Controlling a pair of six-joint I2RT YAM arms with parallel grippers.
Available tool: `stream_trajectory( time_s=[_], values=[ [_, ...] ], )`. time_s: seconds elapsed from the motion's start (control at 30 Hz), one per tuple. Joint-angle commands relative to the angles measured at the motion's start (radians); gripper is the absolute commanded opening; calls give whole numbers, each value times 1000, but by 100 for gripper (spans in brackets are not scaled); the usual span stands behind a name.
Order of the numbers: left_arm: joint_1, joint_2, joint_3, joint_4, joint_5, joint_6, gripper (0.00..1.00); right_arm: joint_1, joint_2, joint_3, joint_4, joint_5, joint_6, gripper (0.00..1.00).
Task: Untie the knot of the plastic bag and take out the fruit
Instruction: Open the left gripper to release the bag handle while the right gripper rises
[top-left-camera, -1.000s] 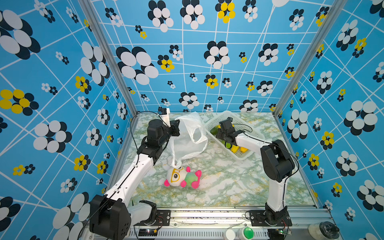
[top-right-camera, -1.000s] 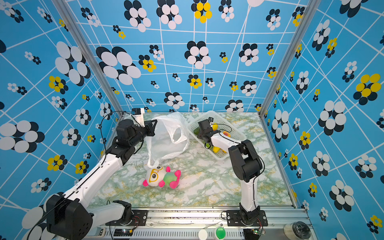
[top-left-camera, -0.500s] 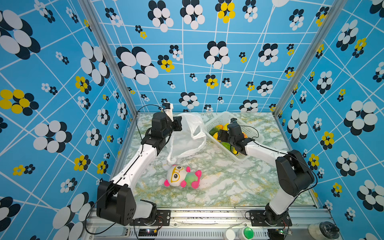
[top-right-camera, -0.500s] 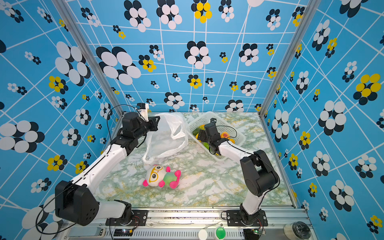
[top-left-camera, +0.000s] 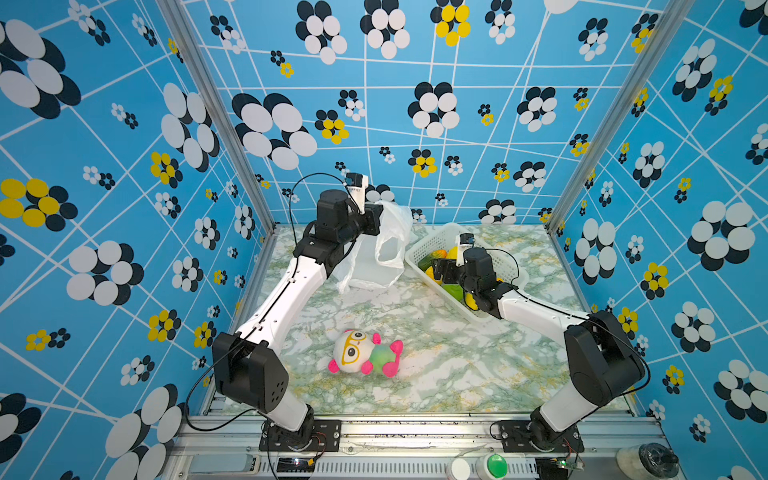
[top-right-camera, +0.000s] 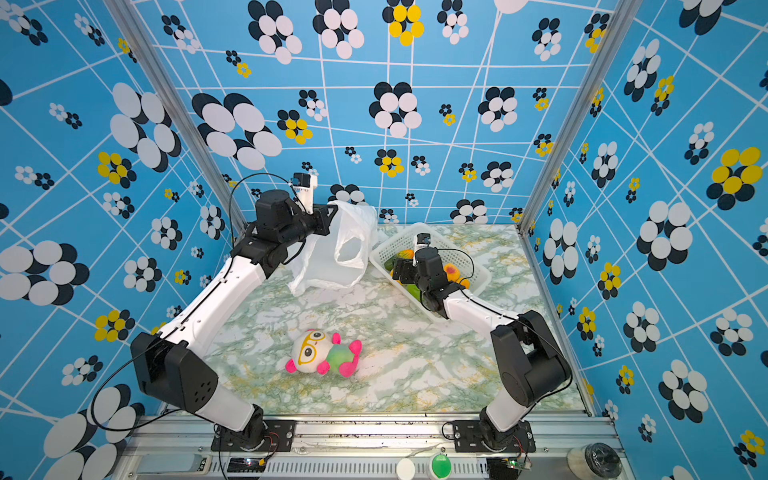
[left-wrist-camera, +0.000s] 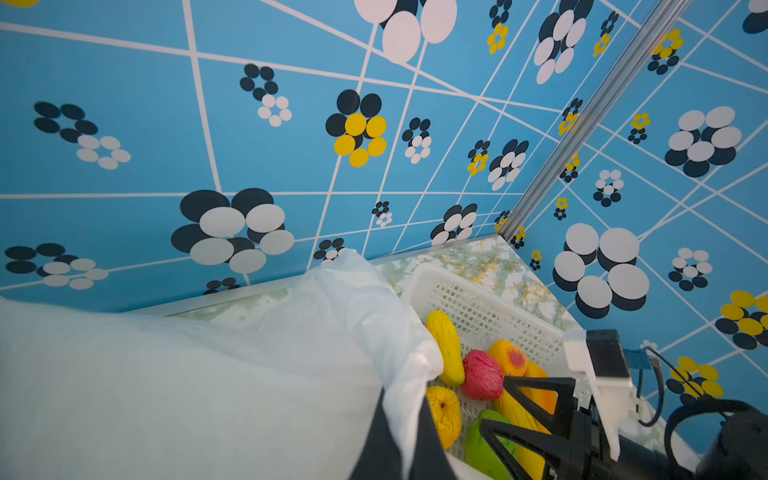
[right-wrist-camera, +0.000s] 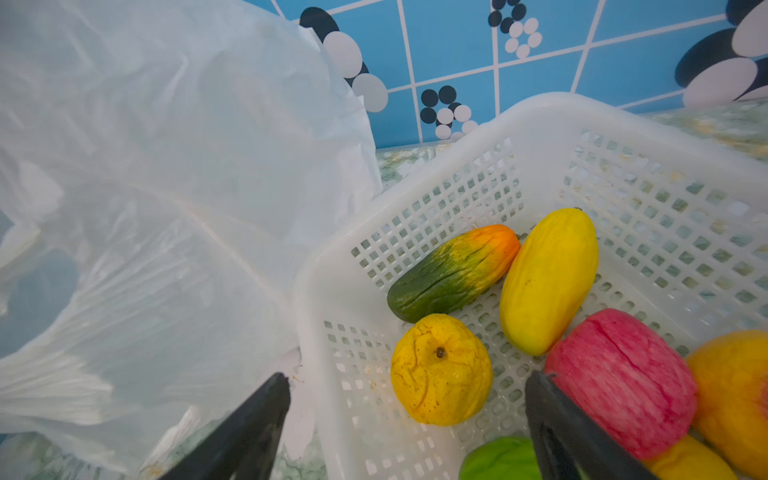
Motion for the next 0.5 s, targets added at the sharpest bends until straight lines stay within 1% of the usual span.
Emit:
stream_trajectory(
  time_s=[0.0,0.1,0.27,0.37,0.47],
  values=[
    [6,-49,-139,79,-14,29,0,3,7,1,40,-49,-30,90],
    [13,-60,-197,87,-33,18,0,3,-1,-2,43,-49,-33,90],
    [25,-45,-224,93,-34,-17,0,3,-44,-9,13,-32,-26,90],
    [29,-42,-212,74,-44,-42,0,3,-106,-4,-46,14,-16,90],
    [29,-54,-198,51,-45,-67,0,1,-187,2,-121,92,3,94]
  ],
)
